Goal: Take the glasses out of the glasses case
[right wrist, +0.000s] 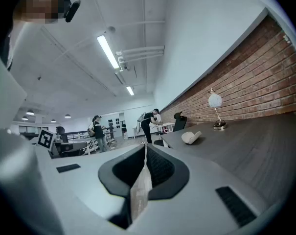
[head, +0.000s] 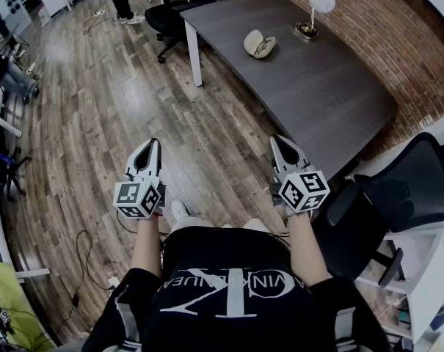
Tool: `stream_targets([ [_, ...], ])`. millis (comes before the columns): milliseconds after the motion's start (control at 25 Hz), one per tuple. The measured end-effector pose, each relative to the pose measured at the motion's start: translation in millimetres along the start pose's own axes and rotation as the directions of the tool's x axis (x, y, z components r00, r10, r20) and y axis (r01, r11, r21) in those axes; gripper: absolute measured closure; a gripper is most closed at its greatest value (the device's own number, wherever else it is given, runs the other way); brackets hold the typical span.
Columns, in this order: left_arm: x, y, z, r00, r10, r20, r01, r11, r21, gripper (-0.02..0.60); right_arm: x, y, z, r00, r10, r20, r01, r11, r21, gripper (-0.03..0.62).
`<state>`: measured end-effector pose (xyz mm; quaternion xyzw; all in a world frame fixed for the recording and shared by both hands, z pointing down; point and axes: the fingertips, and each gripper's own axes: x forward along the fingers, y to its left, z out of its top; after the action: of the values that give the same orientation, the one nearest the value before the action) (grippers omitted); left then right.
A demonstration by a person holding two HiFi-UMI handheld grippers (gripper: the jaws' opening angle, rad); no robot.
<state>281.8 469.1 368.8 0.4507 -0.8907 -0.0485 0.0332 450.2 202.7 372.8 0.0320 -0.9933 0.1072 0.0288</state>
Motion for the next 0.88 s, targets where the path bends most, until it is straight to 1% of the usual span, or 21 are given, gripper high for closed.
stream_targets([
  [240,9,-3,8,1.000,-0.008,-0.006,0.008,1.000,0.020,0.566,10,-7,4,1.000,0.012,-0.004,-0.012,1.000,0.009,0.562],
  [520,12,19,-5,0.999,0.013,-0.039,-0.012,1.000,0.012,0.566,33,0,-12,0.999,0.033,-0.025,-0.032,0.999,0.021,0.562],
  [640,29,33,-14,0.998,0.003,-0.059,-0.003,1.000,0.004,0.566,46,-6,-17,0.999,0.023,-0.022,-0.022,0.999,0.027,0.560],
  [880,92,57,0,0.998,-0.051,-0.041,0.051,0.999,-0.001,0.566,94,-27,-4,0.999,-0.040,-0.003,0.040,0.998,0.042,0.560],
])
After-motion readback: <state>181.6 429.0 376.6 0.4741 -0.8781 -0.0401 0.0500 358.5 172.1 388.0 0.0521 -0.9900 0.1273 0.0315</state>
